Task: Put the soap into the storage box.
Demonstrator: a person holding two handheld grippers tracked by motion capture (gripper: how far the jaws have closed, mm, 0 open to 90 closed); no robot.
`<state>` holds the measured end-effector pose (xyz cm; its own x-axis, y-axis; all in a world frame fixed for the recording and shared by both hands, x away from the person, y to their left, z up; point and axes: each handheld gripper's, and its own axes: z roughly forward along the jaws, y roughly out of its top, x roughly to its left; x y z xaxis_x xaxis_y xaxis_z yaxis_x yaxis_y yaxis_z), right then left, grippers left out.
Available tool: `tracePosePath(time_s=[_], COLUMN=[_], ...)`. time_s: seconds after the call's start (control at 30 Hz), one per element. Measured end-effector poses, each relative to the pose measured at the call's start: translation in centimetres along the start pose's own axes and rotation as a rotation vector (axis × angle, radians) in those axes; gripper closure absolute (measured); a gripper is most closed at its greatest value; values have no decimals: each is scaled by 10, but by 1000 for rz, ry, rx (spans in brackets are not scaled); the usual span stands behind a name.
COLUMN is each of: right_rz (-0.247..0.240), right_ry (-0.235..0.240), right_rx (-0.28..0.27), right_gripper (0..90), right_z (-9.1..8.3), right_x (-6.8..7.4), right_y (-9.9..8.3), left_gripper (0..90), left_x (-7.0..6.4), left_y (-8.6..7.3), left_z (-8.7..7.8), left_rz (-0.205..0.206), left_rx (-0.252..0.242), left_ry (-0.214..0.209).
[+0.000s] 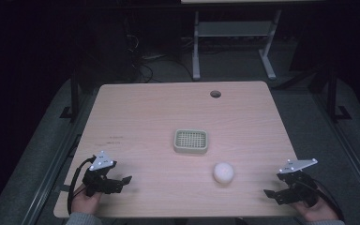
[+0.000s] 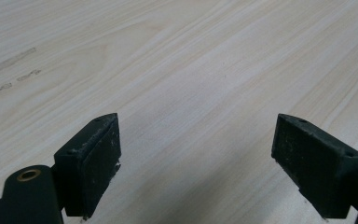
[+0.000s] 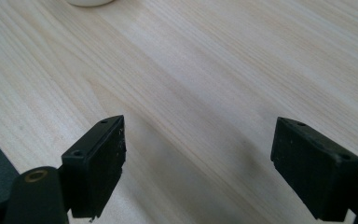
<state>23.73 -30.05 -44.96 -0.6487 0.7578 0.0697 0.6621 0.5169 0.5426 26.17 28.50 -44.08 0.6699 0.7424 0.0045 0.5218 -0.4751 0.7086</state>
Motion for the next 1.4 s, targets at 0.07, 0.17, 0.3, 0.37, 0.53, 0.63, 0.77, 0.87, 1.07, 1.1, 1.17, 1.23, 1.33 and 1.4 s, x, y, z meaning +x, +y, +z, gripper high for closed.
tracePosePath(time_s=[0.07,0.17,0.3,0.37,0.53,0.63,0.77,0.87,1.07,1.1,1.17,1.23,1.33,1.4], right_rz=[-9,-22,-55,-77,-107,-125,-150,-154,-195,-195,-201,-206,-215,-222], right_ry=[7,8,6,21,34,52,55,66,80,80,86,89,93,93], right_rx=[13,20,43,50,80,107,124,127,143,143,140,151,160,159], right_gripper=[175,176,176,177,177,177,177,177,179,179,179,178,179,178], right_z=[1,2,-1,-2,-1,0,1,2,3,3,4,4,5,5], right_x=[1,2,6,11,14,17,20,22,29,29,29,30,32,33], right_y=[3,6,16,23,31,38,48,53,68,68,71,74,78,81], left_gripper=[153,153,152,152,152,152,153,153,152,152,153,153,153,152], left_x=[0,1,1,2,1,1,1,0,0,0,0,0,-1,-1], left_y=[-1,-2,-3,-3,-2,-3,-2,-2,-2,-2,-2,-2,-2,-2], left_z=[0,1,0,-1,-1,0,-1,-1,-1,-1,-1,-1,0,0], left_rz=[-1,-4,-15,-12,-1,-11,-2,-6,-4,-5,-4,-8,-14,-14], left_rx=[2,2,0,-11,0,0,0,-5,-8,-7,-6,-8,-12,-11], left_ry=[0,0,-1,1,4,-2,2,-2,0,0,-1,-3,-5,-4])
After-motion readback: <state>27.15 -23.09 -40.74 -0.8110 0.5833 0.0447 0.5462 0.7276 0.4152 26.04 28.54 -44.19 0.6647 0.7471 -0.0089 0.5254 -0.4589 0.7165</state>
